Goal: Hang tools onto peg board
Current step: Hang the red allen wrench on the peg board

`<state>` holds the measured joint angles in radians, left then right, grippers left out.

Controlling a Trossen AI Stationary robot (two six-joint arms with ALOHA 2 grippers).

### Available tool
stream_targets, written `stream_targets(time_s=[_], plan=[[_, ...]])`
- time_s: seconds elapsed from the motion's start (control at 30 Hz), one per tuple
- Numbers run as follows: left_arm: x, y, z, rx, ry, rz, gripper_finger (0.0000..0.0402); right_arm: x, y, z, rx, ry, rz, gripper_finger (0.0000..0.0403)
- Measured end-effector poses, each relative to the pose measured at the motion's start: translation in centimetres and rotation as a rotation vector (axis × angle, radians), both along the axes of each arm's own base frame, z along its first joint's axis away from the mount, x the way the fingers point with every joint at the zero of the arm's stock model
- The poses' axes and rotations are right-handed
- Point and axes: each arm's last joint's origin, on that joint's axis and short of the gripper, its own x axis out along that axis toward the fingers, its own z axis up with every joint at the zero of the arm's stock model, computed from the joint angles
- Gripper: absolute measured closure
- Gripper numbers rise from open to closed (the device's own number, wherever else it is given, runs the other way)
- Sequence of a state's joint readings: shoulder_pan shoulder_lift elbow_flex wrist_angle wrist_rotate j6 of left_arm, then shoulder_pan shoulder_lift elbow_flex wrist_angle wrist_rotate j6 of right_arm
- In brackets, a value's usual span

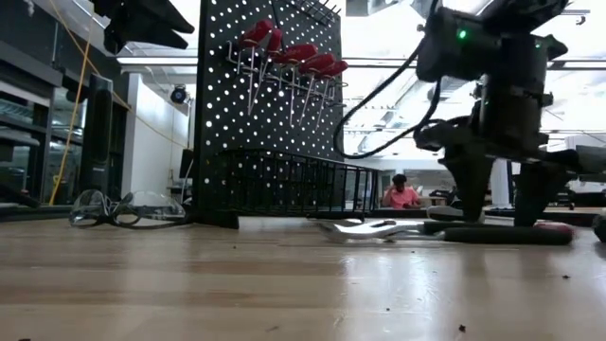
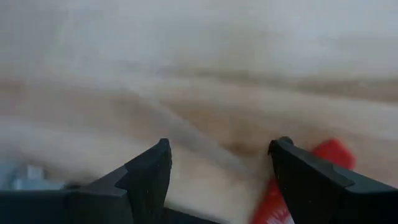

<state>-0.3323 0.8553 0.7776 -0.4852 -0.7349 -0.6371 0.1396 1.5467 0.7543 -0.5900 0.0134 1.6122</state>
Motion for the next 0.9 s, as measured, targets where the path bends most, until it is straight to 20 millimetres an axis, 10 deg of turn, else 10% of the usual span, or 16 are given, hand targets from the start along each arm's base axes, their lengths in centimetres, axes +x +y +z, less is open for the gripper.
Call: stream_targets(time_s=[0.9], plan=[[-0.1,0.0,-0.2,0.019,0.027,-0.005,0.0277,0.0,0.6,0.4,0.016,0.081,0.856,0.0142]])
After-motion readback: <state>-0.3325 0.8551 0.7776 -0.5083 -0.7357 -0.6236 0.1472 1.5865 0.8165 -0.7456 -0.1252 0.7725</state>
